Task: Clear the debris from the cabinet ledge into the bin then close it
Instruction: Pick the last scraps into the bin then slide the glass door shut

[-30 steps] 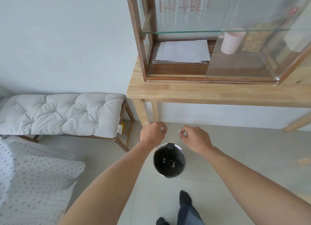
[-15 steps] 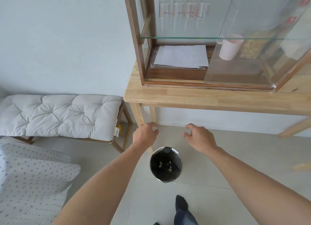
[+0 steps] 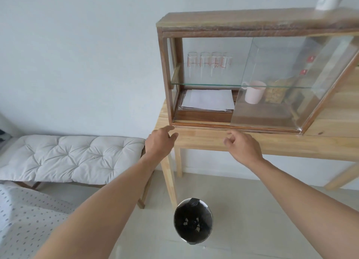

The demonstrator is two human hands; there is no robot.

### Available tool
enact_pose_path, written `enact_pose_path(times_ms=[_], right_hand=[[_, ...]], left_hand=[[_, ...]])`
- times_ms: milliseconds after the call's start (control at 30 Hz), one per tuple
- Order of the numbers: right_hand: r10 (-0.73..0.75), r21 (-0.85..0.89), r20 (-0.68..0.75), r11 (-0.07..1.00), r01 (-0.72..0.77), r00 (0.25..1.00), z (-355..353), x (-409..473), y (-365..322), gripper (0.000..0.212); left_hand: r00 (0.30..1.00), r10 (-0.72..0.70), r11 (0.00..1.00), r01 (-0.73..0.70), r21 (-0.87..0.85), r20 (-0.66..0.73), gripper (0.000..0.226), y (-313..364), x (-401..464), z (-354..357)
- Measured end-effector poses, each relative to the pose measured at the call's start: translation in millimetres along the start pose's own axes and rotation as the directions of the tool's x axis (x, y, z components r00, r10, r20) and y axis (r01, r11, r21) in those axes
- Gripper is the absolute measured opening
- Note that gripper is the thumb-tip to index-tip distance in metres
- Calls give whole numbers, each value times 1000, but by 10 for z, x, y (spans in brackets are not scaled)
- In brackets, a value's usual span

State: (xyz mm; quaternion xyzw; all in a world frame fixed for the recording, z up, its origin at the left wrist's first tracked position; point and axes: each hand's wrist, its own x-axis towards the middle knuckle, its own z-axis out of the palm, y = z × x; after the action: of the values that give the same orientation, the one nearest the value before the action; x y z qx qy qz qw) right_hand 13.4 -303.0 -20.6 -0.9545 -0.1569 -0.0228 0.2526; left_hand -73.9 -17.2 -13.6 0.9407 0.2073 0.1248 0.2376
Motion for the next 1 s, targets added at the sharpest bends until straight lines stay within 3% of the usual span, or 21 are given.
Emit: enact_pose_path(times_ms=[133,267,400,500,633,767,1000], right_hand=[[-100,23,-120,994,104,988,-313,274,-72,37],[-211,-44,-212,978,206,954,-504,528,6,39],[-421,-259,-341,902,347,841,-608,671,175,45],[-541,-504,-294,788,352,788,-713,772,302,68],[-548,-673,-249,691,264,799,-832,963,469,101],[-592,-746,-230,617,251,772,-826,1124,611,112],[-654,-763,-240,584,278,717,-719,1283,629,119]], left_hand=[[996,31,999,-34,-32,-83,42,111,193,-187],[994,14,998,-22,-64,-112,67,191,318,-205],[994,-28,994,17,-111,-105,97,253,404,-105],[995,-12,990,-2,-139,-98,107,265,480,-13],[994,44,993,-54,-103,-98,117,299,545,124],[992,44,990,-59,-127,-121,123,298,569,245],[990,34,984,-57,-167,-133,126,273,597,304]])
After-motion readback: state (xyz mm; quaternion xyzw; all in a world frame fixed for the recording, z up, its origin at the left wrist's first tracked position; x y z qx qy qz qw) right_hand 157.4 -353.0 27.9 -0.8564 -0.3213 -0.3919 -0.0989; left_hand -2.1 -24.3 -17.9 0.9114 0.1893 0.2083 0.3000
